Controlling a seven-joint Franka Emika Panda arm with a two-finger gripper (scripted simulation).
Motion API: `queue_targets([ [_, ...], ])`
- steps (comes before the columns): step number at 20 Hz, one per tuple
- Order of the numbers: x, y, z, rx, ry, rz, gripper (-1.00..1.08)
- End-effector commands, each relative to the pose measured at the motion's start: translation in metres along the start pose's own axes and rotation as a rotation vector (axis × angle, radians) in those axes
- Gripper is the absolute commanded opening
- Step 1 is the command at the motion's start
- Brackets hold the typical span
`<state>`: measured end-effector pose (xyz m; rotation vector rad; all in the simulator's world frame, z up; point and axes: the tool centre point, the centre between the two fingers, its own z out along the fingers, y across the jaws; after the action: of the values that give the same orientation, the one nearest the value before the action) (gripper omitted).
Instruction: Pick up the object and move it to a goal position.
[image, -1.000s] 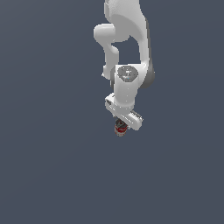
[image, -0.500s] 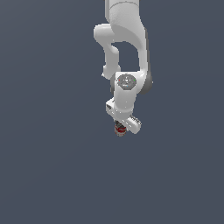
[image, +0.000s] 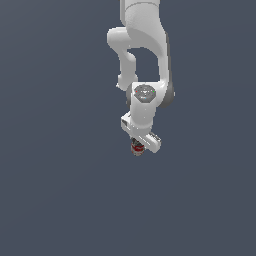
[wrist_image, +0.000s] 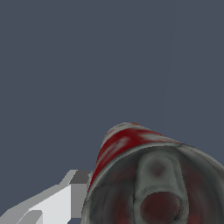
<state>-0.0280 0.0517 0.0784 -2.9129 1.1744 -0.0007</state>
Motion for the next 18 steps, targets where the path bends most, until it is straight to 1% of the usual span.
queue_targets([
  [1,0.000,0.000,0.000,0.000,0.000,0.000,-1.00],
  [5,-0.001,-0.003,-0.008,0.000,0.000,0.000,-1.00],
  [9,-0.003,-0.009,-0.025,0.000,0.000,0.001,-1.00],
  [13,-0.007,-0.018,-0.051,0.000,0.001,0.001,-1.00],
  [18,-0.013,-0.034,-0.095,-0.001,0.001,0.001,-1.00],
])
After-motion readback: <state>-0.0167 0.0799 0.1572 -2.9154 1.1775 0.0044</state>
